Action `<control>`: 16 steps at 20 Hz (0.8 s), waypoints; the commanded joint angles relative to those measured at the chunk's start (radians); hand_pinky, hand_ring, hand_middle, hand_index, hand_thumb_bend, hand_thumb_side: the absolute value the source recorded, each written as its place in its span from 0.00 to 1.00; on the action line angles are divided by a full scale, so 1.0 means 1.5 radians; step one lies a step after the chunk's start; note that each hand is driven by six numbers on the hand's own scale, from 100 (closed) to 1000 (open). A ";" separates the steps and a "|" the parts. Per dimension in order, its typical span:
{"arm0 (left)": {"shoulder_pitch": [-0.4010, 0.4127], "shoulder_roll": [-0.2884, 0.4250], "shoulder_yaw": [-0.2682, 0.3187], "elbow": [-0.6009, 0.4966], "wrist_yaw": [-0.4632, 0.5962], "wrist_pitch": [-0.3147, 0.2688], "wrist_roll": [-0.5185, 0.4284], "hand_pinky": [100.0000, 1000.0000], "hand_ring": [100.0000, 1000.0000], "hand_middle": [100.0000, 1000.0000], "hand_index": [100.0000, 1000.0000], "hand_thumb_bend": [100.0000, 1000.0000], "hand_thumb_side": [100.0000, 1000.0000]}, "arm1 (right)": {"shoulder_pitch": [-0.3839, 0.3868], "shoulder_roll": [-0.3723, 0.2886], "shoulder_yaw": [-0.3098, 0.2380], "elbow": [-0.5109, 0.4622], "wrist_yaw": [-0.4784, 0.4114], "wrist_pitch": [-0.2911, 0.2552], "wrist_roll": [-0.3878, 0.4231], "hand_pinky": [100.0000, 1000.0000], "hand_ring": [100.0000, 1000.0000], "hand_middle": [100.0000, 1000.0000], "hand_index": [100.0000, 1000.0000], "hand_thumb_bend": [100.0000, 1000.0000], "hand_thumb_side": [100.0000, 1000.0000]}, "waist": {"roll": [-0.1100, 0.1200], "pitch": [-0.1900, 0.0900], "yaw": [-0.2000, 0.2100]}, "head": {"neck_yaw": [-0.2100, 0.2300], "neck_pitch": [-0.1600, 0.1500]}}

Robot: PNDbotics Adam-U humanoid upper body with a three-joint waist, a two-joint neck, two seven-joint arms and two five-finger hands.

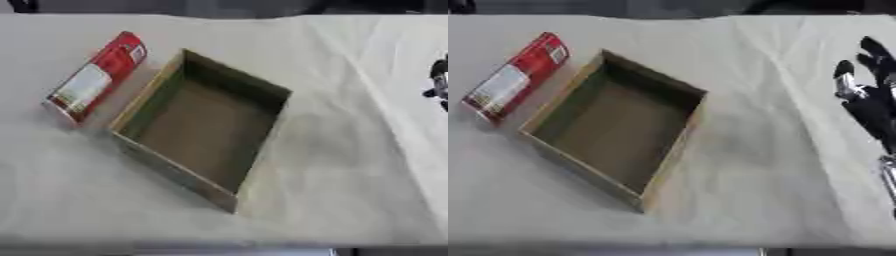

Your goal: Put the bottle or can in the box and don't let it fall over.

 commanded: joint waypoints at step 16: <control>-0.055 0.076 -0.010 0.020 0.002 0.012 -0.111 0.45 0.84 1.00 0.78 0.20 0.76 | 0.000 -0.013 -0.006 -0.016 0.002 -0.001 -0.002 0.52 1.00 1.00 1.00 0.00 0.60 | -0.012 -0.007 -0.001 | 0.007 -0.006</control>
